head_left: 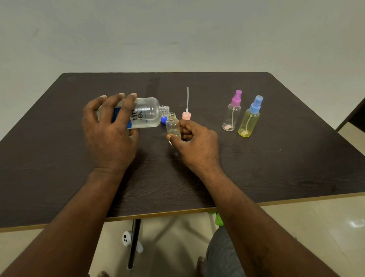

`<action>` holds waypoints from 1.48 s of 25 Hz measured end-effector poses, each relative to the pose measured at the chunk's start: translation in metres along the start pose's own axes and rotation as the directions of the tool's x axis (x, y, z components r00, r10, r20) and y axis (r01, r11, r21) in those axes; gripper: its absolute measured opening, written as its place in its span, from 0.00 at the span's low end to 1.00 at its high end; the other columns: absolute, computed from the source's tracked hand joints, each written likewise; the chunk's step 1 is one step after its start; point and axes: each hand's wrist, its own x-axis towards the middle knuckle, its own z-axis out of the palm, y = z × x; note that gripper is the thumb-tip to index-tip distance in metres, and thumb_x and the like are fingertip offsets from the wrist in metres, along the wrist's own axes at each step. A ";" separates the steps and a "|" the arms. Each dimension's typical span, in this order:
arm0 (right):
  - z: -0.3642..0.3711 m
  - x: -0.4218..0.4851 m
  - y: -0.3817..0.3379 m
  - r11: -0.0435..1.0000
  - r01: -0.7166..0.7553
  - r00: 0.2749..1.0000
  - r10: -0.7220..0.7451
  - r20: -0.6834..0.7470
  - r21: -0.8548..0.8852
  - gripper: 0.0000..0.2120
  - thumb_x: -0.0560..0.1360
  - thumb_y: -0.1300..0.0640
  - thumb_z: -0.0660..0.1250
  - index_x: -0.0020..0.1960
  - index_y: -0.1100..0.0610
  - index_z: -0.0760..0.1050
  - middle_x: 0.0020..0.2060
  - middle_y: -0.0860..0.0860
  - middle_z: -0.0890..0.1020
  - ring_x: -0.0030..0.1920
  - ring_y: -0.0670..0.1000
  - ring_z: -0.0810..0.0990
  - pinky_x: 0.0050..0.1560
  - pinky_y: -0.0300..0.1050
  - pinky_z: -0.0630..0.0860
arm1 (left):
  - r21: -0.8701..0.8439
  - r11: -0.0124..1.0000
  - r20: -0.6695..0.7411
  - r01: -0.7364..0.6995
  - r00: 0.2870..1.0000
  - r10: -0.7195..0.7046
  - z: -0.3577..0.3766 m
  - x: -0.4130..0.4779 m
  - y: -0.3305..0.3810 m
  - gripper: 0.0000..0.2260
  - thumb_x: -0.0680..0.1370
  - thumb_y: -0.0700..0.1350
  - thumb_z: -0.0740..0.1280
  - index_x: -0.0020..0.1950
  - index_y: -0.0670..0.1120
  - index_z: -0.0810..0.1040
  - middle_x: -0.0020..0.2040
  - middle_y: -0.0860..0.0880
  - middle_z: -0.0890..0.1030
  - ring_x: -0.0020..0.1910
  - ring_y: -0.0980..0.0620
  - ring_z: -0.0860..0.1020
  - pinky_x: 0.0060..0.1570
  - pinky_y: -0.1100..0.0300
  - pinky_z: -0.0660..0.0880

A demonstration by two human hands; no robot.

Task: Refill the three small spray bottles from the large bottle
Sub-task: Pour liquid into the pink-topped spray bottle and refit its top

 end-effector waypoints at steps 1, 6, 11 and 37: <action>0.000 0.000 0.000 1.000 0.000 1.000 0.000 -0.002 0.002 0.18 0.73 0.56 0.80 0.62 0.51 0.84 0.32 0.22 0.76 0.43 0.27 0.81 0.44 0.22 0.74 | 0.000 1.000 0.002 -0.001 1.000 0.001 0.000 0.000 0.000 0.30 0.75 0.43 0.73 0.77 0.51 0.73 0.72 0.46 0.75 0.70 0.39 0.67 0.63 0.42 0.74; 0.001 0.000 0.001 1.000 0.000 1.000 0.000 0.000 0.001 0.19 0.73 0.56 0.80 0.63 0.52 0.84 0.33 0.26 0.76 0.43 0.26 0.80 0.44 0.22 0.74 | -0.002 1.000 0.006 0.000 1.000 0.000 -0.001 0.000 0.001 0.29 0.75 0.43 0.72 0.77 0.51 0.74 0.72 0.46 0.75 0.70 0.39 0.68 0.64 0.42 0.73; 0.001 0.000 0.002 1.000 0.007 1.000 -0.007 -0.003 0.000 0.19 0.73 0.55 0.80 0.63 0.52 0.83 0.36 0.28 0.76 0.43 0.27 0.80 0.45 0.22 0.74 | -0.004 1.000 0.009 -0.001 1.000 0.001 -0.002 0.000 0.001 0.29 0.75 0.43 0.72 0.77 0.50 0.74 0.72 0.46 0.75 0.70 0.38 0.68 0.64 0.42 0.73; 0.001 0.000 0.001 1.000 0.017 1.000 -0.017 0.001 0.002 0.16 0.73 0.56 0.80 0.60 0.50 0.84 0.35 0.19 0.76 0.42 0.28 0.81 0.45 0.24 0.76 | -0.012 1.000 0.002 -0.002 1.000 0.002 -0.001 0.000 0.002 0.29 0.75 0.43 0.72 0.76 0.50 0.74 0.72 0.46 0.75 0.71 0.38 0.67 0.65 0.42 0.72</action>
